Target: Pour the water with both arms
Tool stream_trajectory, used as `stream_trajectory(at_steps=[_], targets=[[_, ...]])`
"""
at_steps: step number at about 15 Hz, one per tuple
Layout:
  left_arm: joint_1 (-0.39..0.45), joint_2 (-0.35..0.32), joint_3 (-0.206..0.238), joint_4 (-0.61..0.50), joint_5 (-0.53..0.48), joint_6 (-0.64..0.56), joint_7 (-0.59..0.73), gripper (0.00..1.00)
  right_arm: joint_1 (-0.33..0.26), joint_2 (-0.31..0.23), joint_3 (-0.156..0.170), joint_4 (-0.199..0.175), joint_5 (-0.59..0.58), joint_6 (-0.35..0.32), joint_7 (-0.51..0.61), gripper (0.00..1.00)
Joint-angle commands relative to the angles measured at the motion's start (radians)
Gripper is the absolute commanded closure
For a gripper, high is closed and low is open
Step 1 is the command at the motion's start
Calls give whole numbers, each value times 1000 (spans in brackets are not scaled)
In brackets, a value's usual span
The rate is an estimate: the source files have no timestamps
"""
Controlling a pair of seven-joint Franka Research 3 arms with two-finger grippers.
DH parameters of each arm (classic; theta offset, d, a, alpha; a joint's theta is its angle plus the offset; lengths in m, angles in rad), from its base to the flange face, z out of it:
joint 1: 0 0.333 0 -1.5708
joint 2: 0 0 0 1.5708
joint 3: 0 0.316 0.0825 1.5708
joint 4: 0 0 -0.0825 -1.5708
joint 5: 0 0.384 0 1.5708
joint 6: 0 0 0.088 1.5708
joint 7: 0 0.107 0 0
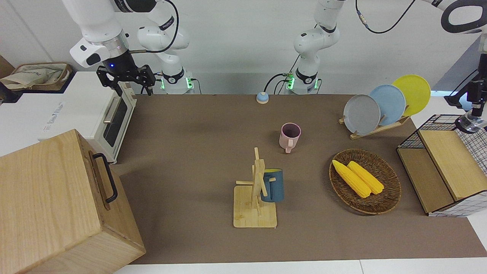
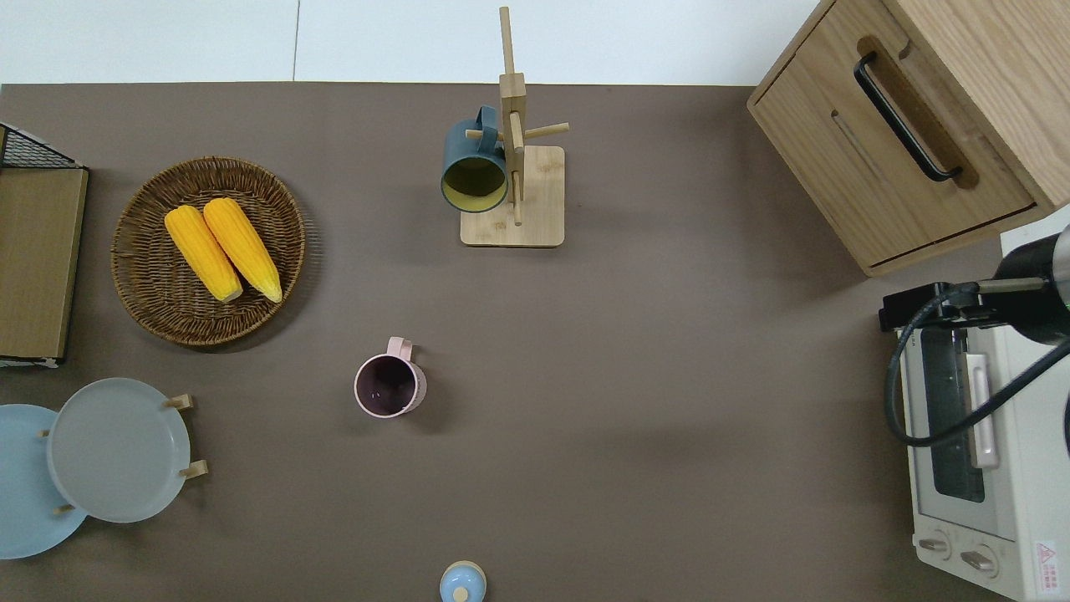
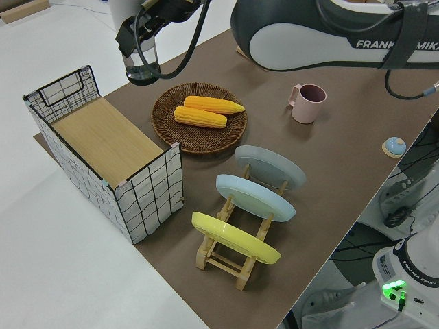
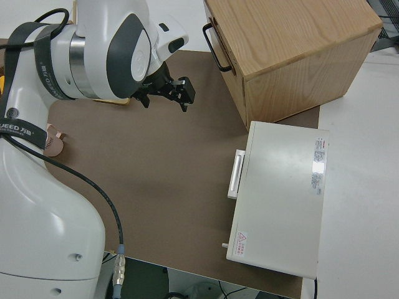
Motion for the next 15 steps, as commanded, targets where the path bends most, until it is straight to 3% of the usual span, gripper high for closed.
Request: stream_trajectory(at_steps=[1, 4, 9, 15], targets=[[1, -4, 37, -55, -92, 97, 128, 1000, -2, 4, -1, 14, 11, -15, -24, 9], [33, 11, 37, -111, -153, 179, 242, 1000, -2, 4, -1, 14, 11, -15, -24, 9], [96, 86, 37, -102, -370, 182, 502, 1000, -2, 4, -1, 14, 11, -15, -24, 9], [98, 169, 33, -57, -378, 185, 523, 1000, -2, 4, -1, 14, 11, -15, -24, 9]])
